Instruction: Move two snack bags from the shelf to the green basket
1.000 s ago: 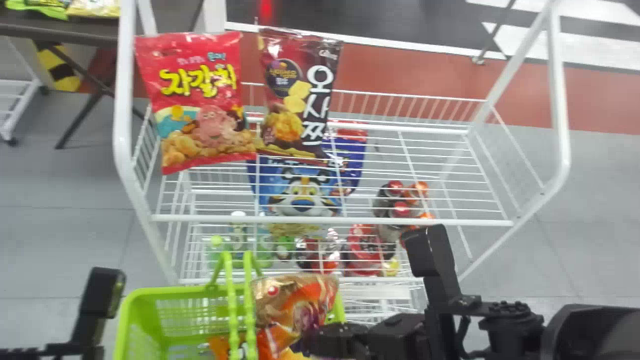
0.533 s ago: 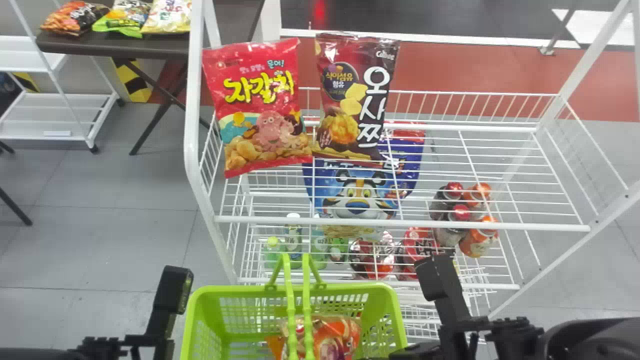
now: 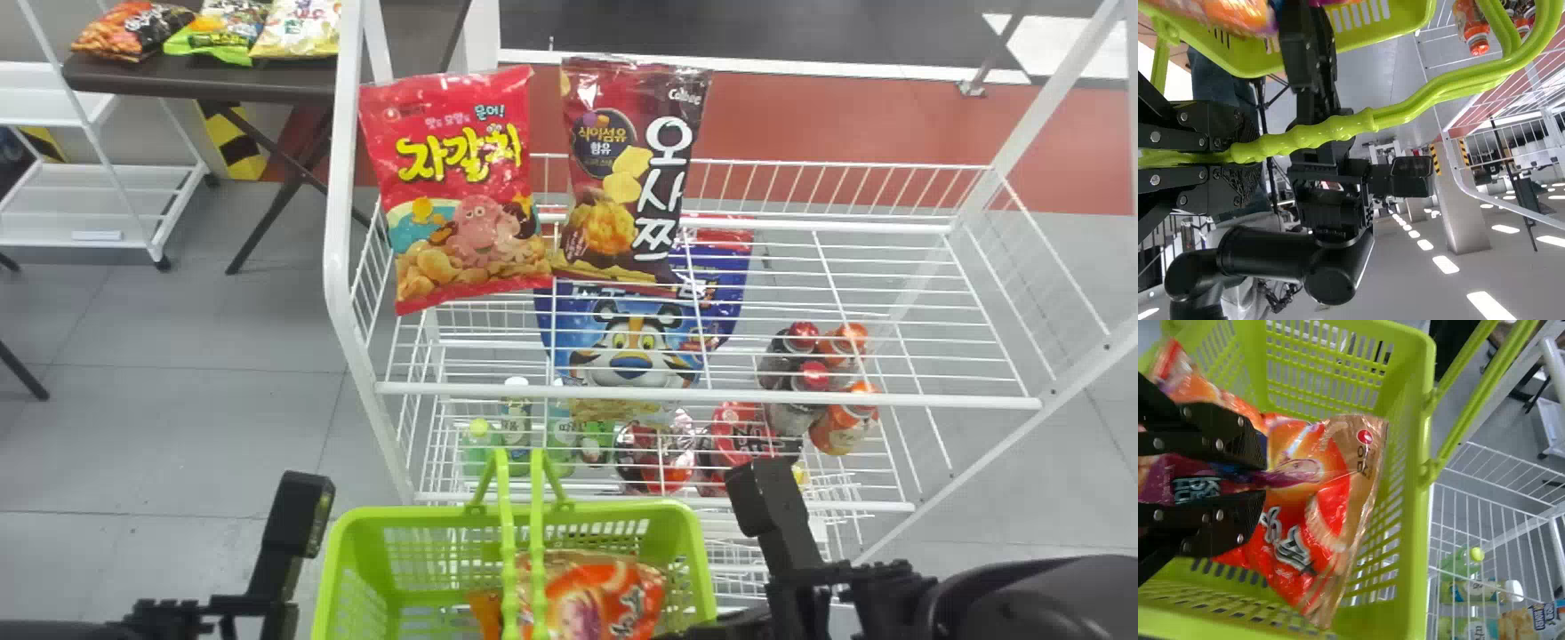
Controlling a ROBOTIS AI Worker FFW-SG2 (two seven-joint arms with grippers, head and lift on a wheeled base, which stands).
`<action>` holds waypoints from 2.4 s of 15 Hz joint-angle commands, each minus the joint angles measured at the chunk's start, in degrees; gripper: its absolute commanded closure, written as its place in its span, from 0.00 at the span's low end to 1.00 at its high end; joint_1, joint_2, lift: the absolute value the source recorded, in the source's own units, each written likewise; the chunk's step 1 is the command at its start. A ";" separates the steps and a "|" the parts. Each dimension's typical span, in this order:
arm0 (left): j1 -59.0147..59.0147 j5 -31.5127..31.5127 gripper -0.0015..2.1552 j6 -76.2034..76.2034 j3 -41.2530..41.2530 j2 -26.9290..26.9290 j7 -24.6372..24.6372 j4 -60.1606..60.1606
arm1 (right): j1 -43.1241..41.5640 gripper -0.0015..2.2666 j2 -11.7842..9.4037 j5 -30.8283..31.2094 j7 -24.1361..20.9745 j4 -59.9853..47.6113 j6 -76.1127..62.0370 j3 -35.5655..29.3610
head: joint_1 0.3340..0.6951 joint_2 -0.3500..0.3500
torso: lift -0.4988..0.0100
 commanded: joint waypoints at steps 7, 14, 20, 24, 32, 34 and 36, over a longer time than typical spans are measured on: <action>-0.26 -0.26 0.92 0.07 -0.17 -0.28 0.20 0.44 | 5.40 0.07 -0.27 7.41 3.99 -13.96 -8.55 -7.51 | 1.00 0.27 | 0.94; 0.00 -0.26 0.92 0.07 -0.35 -0.72 0.20 1.67 | 13.57 0.07 1.13 20.51 0.83 -18.79 -39.84 -3.38 | 1.00 0.18 | 0.94; 1.14 -0.26 0.92 -1.05 -0.78 -0.98 -0.16 3.96 | 21.39 0.07 1.31 21.65 0.04 -12.11 -66.38 -3.47 | 1.00 0.16 | 0.94; 3.87 0.18 0.92 -3.87 -0.35 -1.33 -0.51 3.96 | 24.12 0.07 -0.27 21.74 -4.88 -8.69 -73.41 -1.88 | 1.00 0.09 | 0.94; 4.92 0.09 0.92 -4.39 -0.35 -1.77 -0.86 3.43 | 25.09 0.07 -0.54 25.43 -6.29 -7.54 -80.44 -0.21 | 1.00 0.06 | 0.94; 4.92 0.27 0.92 -4.22 -0.43 -1.77 -0.86 3.25 | 25.09 0.07 -0.63 25.61 -6.47 -7.54 -80.44 0.05 | 1.00 0.06 | 0.94; 4.92 0.36 0.92 -4.22 -0.61 -1.77 -0.95 3.25 | 25.09 0.07 -0.89 25.61 -6.82 -7.63 -80.79 0.22 | 1.00 0.06 | 0.94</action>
